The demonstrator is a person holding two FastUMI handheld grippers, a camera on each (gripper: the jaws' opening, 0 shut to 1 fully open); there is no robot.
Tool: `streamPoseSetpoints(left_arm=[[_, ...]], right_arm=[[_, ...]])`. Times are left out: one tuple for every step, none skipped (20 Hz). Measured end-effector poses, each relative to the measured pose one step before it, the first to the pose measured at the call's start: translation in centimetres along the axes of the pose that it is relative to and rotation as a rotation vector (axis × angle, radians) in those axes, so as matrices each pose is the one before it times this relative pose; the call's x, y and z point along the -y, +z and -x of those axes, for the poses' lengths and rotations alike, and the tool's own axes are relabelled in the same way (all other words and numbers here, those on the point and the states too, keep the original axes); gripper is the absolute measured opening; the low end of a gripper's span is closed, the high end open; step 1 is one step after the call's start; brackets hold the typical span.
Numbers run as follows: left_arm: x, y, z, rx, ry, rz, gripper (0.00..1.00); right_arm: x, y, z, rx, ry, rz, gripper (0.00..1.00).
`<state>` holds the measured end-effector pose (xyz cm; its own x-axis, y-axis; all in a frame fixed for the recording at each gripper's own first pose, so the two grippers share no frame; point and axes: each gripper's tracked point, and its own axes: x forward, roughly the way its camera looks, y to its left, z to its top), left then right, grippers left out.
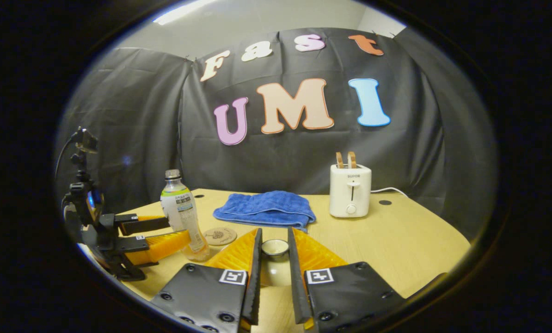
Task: Open the teacup lid with one hand, grasp the water bottle and pour water into the teacup with the other hand; after pouring, place the water bottle on the coaster and then close the teacup lid.
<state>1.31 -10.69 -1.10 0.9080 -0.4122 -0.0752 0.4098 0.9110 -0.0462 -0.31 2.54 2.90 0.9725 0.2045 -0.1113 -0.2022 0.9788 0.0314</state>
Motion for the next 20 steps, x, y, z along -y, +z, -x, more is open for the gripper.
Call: streamPoseSetpoints(left_arm=[[0.087,-0.087,-0.331,-0.00436,-0.00185,0.00020,0.95],[0.012,0.017,-0.233,-0.00397,-0.00110,-0.00287,0.95],[0.080,-0.071,-0.164,-0.00328,-0.00368,-0.00299,0.93],[0.088,-0.001,-0.250,-0.00069,-0.00473,-0.00555,0.90],[0.034,-0.156,-0.208,-0.00722,-0.00209,-0.00655,0.87],[-0.084,-0.064,-0.235,-0.00437,0.00133,-0.00376,0.86],[-0.031,0.108,-0.206,0.00152,0.00192,-0.00190,0.83],[-0.151,0.121,-0.160,0.00103,0.00637,-0.00204,0.82],[-0.177,-0.157,-0.047,-0.00232,0.00667,-0.00117,0.77],[0.007,0.128,0.159,0.00045,0.00121,-0.00195,0.72],[0.085,-0.227,-0.264,-0.00415,-0.00246,-0.00607,0.66],[-0.200,-0.005,0.045,-0.00808,0.00548,-0.01786,0.64],[-0.133,-0.055,-0.164,-0.01103,0.00906,-0.02239,0.62],[-0.245,0.114,-0.098,-0.00857,0.00961,-0.02595,0.61],[-0.286,0.022,-0.008,-0.00971,0.01248,-0.02461,0.60],[-0.280,0.387,-0.140,0.00390,0.00940,-0.02374,0.60],[-0.396,0.413,-0.152,0.00471,0.01560,-0.02294,0.60],[-0.385,0.226,-0.131,-0.00258,0.01640,-0.02924,0.60],[-0.247,-0.135,-0.078,-0.00859,0.01353,-0.03404,0.58],[-0.286,0.120,-0.109,-0.00152,0.01298,-0.03566,0.58]], right_arm=[[0.101,-0.069,0.090,-0.00026,0.00023,0.00157,0.31],[0.121,0.028,0.072,-0.00131,0.00020,0.00218,0.31],[0.064,0.002,0.057,0.00263,0.00116,0.00086,0.31],[0.034,0.183,0.039,0.00324,0.00072,0.00041,0.31],[0.094,-0.001,0.153,0.00301,0.00120,-0.00089,0.31],[-0.004,0.092,0.044,0.00448,0.00163,-0.00376,0.31],[0.078,0.035,0.080,0.00324,0.00197,-0.00497,0.31],[0.163,-0.038,0.005,0.00186,0.00125,-0.00489,0.31],[0.109,-0.097,0.123,-0.00099,0.00029,-0.00334,0.31],[0.189,-0.081,0.094,-0.00140,-0.00049,-0.00143,0.31],[0.179,-0.146,0.115,-0.00235,-0.00117,0.00000,0.31],[0.246,0.052,0.163,-0.00006,-0.00230,0.00045,0.31],[0.344,-0.010,0.093,0.00143,-0.00346,0.00038,0.31],[0.316,0.042,0.161,-0.00317,-0.00548,0.00100,0.31],[0.314,-0.169,0.030,-0.00506,-0.00419,0.00077,0.31],[0.192,0.043,0.128,-0.00040,-0.00005,0.00138,0.31],[0.181,0.067,0.184,0.00228,-0.00345,0.00272,0.31],[0.312,0.035,0.119,0.00153,-0.00473,0.00356,0.31],[0.230,-0.057,0.103,0.00215,-0.00352,0.00017,0.31],[0.178,-0.004,0.086,0.00075,-0.00134,-0.00304,0.31]])
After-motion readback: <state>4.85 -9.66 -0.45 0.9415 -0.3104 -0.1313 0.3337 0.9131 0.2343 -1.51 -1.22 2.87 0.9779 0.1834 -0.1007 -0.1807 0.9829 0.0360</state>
